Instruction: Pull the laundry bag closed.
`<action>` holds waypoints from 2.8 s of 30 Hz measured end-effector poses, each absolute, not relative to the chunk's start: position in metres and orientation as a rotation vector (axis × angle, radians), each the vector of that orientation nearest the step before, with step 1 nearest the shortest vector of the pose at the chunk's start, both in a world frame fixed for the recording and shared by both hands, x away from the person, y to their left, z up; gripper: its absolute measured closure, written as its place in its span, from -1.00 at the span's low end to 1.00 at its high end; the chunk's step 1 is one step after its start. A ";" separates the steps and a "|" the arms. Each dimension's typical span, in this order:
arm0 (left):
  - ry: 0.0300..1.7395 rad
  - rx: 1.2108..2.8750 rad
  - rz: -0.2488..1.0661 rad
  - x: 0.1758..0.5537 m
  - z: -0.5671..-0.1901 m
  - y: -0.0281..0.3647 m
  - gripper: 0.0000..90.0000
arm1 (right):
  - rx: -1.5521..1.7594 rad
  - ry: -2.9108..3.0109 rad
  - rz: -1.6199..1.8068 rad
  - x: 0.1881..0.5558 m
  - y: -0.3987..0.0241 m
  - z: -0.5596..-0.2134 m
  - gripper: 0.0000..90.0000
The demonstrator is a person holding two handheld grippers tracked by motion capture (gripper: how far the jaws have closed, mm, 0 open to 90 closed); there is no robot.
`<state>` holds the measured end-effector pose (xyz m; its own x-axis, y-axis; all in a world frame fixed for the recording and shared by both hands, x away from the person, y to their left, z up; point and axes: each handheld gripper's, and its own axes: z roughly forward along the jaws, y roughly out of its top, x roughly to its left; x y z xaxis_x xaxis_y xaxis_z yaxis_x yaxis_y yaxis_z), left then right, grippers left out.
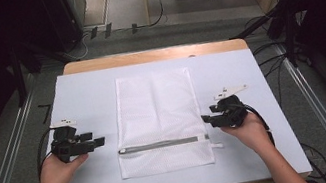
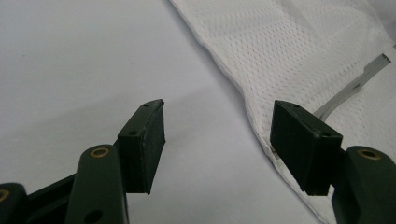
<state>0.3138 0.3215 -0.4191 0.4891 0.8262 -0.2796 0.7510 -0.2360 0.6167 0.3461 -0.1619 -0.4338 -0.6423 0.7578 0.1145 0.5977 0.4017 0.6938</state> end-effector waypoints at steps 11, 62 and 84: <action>1.299 2.018 0.137 0.313 -0.419 0.322 -0.21 | 1.151 2.489 1.084 0.334 -0.142 -0.426 0.14; 1.300 2.024 0.139 0.314 -0.421 0.320 -0.22 | 0.947 2.610 1.142 0.322 -0.073 -0.415 0.04; 1.302 2.023 0.156 0.314 -0.421 0.321 -0.22 | 0.873 2.696 1.180 0.316 -0.029 -0.418 0.29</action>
